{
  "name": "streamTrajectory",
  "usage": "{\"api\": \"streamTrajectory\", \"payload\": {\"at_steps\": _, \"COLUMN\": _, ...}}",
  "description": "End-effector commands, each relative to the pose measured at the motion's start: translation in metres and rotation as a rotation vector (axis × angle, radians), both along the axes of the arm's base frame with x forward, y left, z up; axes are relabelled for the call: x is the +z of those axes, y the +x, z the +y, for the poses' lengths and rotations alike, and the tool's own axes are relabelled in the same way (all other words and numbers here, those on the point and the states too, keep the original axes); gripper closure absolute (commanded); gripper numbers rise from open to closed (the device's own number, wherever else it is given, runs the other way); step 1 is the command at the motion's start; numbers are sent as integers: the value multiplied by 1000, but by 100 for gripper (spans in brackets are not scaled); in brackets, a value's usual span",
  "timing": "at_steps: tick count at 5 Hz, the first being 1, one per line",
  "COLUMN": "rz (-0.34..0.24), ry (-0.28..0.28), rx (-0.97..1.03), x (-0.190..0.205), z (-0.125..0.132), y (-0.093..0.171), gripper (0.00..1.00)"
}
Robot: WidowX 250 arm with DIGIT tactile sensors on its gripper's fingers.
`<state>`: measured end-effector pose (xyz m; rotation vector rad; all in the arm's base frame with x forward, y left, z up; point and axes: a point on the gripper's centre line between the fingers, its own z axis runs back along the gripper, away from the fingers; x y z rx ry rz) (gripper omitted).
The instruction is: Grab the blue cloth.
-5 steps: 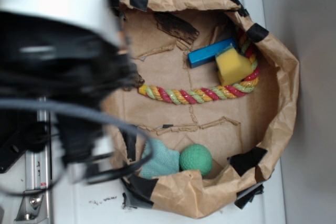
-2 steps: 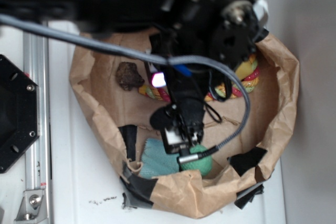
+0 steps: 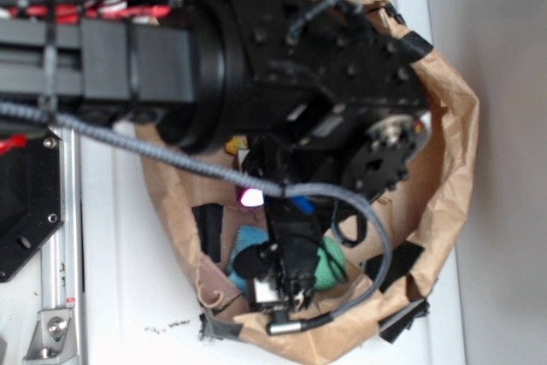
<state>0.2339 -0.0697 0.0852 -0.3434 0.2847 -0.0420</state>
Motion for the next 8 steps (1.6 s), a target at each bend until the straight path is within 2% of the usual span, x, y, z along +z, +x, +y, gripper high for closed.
{"api": "streamTrajectory", "payload": {"at_steps": 1, "rz": -59, "ry": 44, "rx": -33, "x": -6, "z": -19, "y": -13, "gripper": 0}}
{"api": "streamTrajectory", "payload": {"at_steps": 3, "rz": -89, "ry": 94, "rx": 8, "x": -18, "z": -7, "y": -10, "gripper": 0}}
{"api": "streamTrajectory", "payload": {"at_steps": 4, "rz": -105, "ry": 98, "rx": 55, "x": -18, "z": 13, "y": -9, "gripper": 0}}
{"api": "streamTrajectory", "payload": {"at_steps": 5, "rz": -118, "ry": 85, "rx": 141, "x": -4, "z": 44, "y": -7, "gripper": 0}}
{"api": "streamTrajectory", "payload": {"at_steps": 6, "rz": -98, "ry": 84, "rx": 154, "x": -10, "z": 52, "y": 1, "gripper": 0}}
{"api": "streamTrajectory", "payload": {"at_steps": 7, "rz": -87, "ry": 66, "rx": 95, "x": -16, "z": 38, "y": 6, "gripper": 0}}
{"api": "streamTrajectory", "payload": {"at_steps": 8, "rz": -92, "ry": 45, "rx": 9, "x": -16, "z": 6, "y": 1, "gripper": 0}}
